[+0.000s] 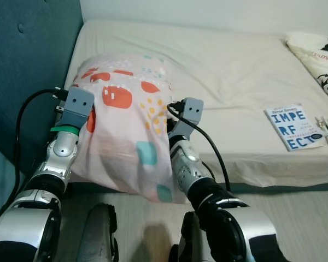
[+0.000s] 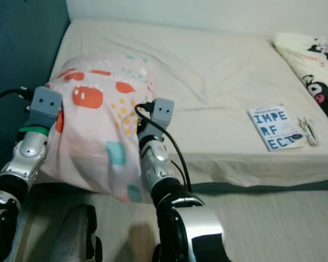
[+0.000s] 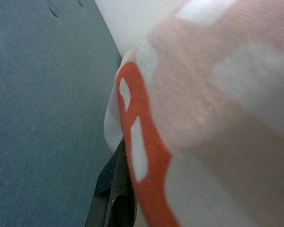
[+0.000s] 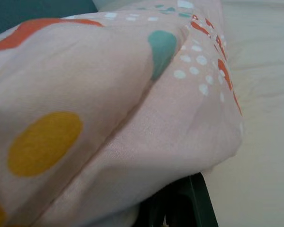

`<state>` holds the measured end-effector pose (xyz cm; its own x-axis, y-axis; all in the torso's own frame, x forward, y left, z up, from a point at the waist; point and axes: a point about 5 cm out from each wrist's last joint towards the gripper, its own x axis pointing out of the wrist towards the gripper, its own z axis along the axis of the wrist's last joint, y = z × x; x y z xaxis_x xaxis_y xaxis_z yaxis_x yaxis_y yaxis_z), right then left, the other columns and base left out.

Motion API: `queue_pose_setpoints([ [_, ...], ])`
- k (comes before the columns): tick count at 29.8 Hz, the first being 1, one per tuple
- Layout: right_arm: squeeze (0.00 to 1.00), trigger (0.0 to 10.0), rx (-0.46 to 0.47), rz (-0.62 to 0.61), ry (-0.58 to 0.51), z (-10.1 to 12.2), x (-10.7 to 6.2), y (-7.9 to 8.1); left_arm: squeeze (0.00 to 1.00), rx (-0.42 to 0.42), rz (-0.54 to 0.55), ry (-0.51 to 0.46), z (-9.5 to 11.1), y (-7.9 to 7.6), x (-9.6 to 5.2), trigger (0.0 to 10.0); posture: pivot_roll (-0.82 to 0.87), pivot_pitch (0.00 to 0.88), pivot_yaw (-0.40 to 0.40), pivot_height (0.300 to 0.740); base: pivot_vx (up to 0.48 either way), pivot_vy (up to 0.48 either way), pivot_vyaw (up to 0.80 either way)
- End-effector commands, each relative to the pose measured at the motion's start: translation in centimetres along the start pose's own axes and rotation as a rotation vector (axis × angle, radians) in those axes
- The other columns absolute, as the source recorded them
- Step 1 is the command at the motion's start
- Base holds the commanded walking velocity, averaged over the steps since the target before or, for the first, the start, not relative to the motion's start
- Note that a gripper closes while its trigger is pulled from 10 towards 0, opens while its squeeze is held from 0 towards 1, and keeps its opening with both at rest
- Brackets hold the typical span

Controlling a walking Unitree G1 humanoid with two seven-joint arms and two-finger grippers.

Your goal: Clean up the room

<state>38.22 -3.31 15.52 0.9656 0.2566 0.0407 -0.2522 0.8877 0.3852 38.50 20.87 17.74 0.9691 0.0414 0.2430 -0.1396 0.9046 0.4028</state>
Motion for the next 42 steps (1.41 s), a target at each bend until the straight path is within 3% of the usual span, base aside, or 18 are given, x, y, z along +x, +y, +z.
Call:
queue_pose_setpoints([
  [1, 0.0, 10.0, 0.002, 0.066, 0.025, -0.9, -0.2, 2.0, 0.0, -0.002, -0.038, -0.025, 0.3, -1.1, -0.1, 10.0, 0.13, 0.132, -0.043, 0.585, 0.0, 0.0, 0.0],
  [11, 0.0, 10.0, -0.047, 0.075, 0.062, -1.4, -0.2, 2.2, 0.0, 0.033, -0.049, 0.02, -0.6, -1.2, -0.4, 10.0, 0.13, 0.154, -0.054, 0.585, 0.0, 0.0, 0.0],
  [16, 0.0, 10.0, -0.143, 0.101, 0.041, 0.4, 0.8, 4.3, 0.0, 0.098, -0.01, -0.029, 1.5, -0.2, 1.1, 10.0, 0.13, 0.177, -0.065, 0.585, 0.0, 0.0, 0.0],
  [18, 0.0, 10.0, -0.166, 0.106, -0.017, 2.3, 1.5, 5.5, 0.0, 0.125, 0.04, -0.077, 3.5, 1.0, 2.4, 10.0, 0.14, 0.182, -0.072, 0.585, 0.0, 0.0, 0.0],
  [19, 0.0, 10.0, -0.166, 0.106, -0.017, 2.3, 1.5, 5.5, 0.0, 0.125, 0.04, -0.077, 3.5, 1.0, 2.4, 10.0, 0.14, 0.182, -0.072, 0.585, 0.0, 0.0, 0.0],
  [20, 0.0, 10.0, -0.16, 0.108, -0.07, 4.1, 2.0, 6.5, 0.0, 0.142, 0.089, -0.133, 5.5, 2.2, 3.4, 10.0, 0.14, 0.182, -0.075, 0.585, 0.0, 0.0, 0.0],
  [22, 0.0, 10.0, -0.152, 0.108, -0.086, 4.7, 2.1, 6.8, 0.0, 0.144, 0.105, -0.155, 6.3, 2.5, 3.7, 10.0, 0.14, 0.182, -0.075, 0.585, 0.0, 0.0, 0.0],
  [24, 0.0, 10.0, -0.092, 0.107, -0.17, 7.4, 2.6, 7.5, 0.0, 0.157, 0.158, -0.256, 9.4, 3.9, 4.6, 10.0, 0.15, 0.182, -0.078, 0.585, 0.0, 0.0, 0.0],
  [25, 0.0, 10.0, -0.092, 0.107, -0.17, 7.4, 2.6, 7.5, 0.0, 0.157, 0.158, -0.256, 9.4, 3.9, 4.6, 10.0, 0.15, 0.182, -0.078, 0.585, 0.0, 0.0, 0.0],
  [27, 0.0, 10.0, -0.014, 0.098, -0.262, 10.1, 2.9, 7.9, 0.0, 0.19, 0.216, -0.373, 12.6, 5.1, 5.2, 10.0, 0.15, 0.18, -0.077, 0.585, 0.0, 0.0, 0.0],
  [28, 0.0, 10.0, -0.014, 0.098, -0.262, 10.1, 2.9, 7.9, 0.0, 0.19, 0.216, -0.373, 12.6, 5.1, 5.2, 10.0, 0.15, 0.18, -0.077, 0.585, 0.0, 0.0, 0.0],
  [29, 0.0, 10.0, 0.022, 0.088, -0.305, 11.2, 3.0, 7.9, 0.0, 0.218, 0.25, -0.443, 14.2, 5.7, 5.3, 10.0, 0.15, 0.18, -0.076, 0.585, 0.0, 0.0, 0.0],
  [32, 0.0, 10.0, 0.026, 0.059, -0.323, 11.2, 2.9, 7.5, 0.0, 0.276, 0.296, -0.543, 15.7, 6.1, 5.0, 10.0, 0.15, 0.178, -0.07, 0.585, 0.0, 0.0, 0.0],
  [34, 0.0, 10.0, 0.013, 0.049, -0.314, 10.7, 2.8, 7.3, 0.0, 0.292, 0.303, -0.561, 15.8, 6.0, 4.9, 10.0, 0.15, 0.178, -0.07, 0.585, 0.0, 0.0, 0.0],
  [35, 0.0, 10.0, -0.016, 0.04, -0.276, 9.4, 2.7, 7.0, 0.0, 0.287, 0.295, -0.533, 14.7, 5.5, 4.8, 10.0, 0.15, 0.181, -0.069, 0.585, 0.0, 0.0, 0.0],
  [39, 0.0, 10.0, -0.151, 0.011, -0.057, 2.8, 1.6, 5.2, 0.0, 0.273, 0.156, -0.294, 7.2, 1.9, 3.2, 10.0, 0.13, 0.18, -0.069, 0.585, 0.0, 0.0, 0.0],
  [40, 0.0, 10.0, -0.151, 0.011, -0.057, 2.8, 1.6, 5.2, 0.0, 0.273, 0.156, -0.294, 7.2, 1.9, 3.2, 10.0, 0.13, 0.18, -0.069, 0.585, 0.0, 0.0, 0.0],
  [42, 0.0, 10.0, -0.18, -0.003, 0.048, 0.3, 0.8, 4.3, 0.0, 0.263, 0.087, -0.145, 3.8, 0.5, 2.1, 10.0, 0.13, 0.183, -0.071, 0.585, 0.0, 0.0, 0.0],
])
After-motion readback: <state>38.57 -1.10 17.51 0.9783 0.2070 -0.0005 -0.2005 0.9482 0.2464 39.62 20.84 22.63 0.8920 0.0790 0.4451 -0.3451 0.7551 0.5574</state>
